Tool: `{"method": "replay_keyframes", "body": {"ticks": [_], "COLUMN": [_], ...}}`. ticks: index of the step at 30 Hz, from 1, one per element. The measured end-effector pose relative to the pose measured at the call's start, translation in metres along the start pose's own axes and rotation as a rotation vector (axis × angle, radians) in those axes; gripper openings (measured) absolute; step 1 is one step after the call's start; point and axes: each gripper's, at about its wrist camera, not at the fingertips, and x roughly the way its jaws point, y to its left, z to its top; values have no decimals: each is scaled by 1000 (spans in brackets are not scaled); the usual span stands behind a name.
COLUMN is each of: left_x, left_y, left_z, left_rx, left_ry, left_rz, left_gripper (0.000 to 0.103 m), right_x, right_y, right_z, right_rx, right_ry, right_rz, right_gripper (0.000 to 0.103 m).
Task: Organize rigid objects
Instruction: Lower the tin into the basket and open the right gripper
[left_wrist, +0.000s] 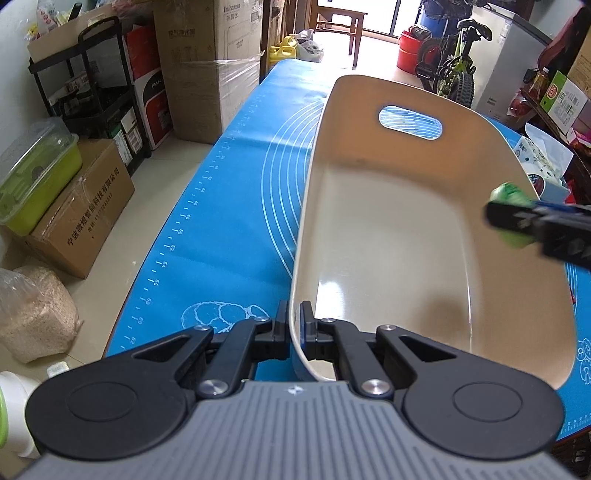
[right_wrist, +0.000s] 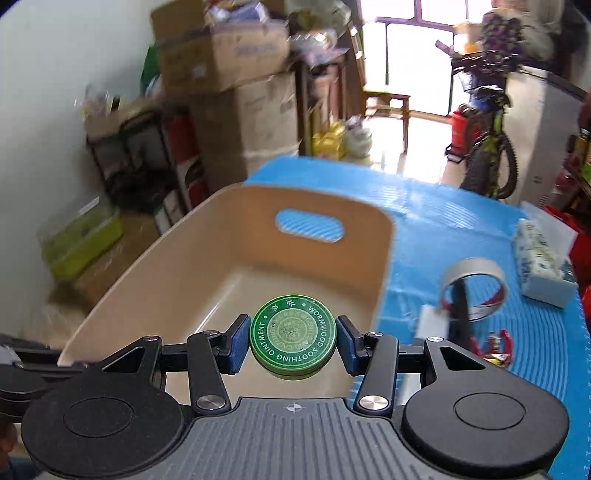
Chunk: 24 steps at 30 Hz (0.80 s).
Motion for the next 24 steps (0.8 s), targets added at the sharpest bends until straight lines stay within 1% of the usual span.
{"method": "replay_keyframes", "body": {"ticks": [3, 6, 10, 12, 15, 20, 21, 24], "left_x": [0, -1, 0, 0, 0, -1, -1, 0], "left_y": [-2, -2, 1, 0, 0, -2, -2, -2], "left_z": [-1, -1, 0, 0, -1, -1, -1, -1], "left_rx": [11, 7, -3, 2, 2, -3, -4, -5], "left_ry": [-3, -2, 3, 0, -1, -1, -2, -2], "left_rz": [0, -1, -7, -6, -9, -8, -7, -4], "left_gripper": [6, 6, 7, 6, 7, 7, 7, 7], "right_x": [16, 26, 43, 43, 51, 51, 49, 44], "right_y": [18, 29, 43, 48, 52, 54, 52, 50], "right_z": [2, -5, -14, -15, -16, -16, -15, -15], "right_rx": [-36, -70, -144, -168, -195, -210, -206, -194], "right_ry": [61, 121, 218, 239, 294, 321, 319, 293], "right_rz": [0, 3, -29, -37, -46, -50, -44, -29], "right_gripper": [54, 54, 54, 54, 54, 55, 60, 61]}}
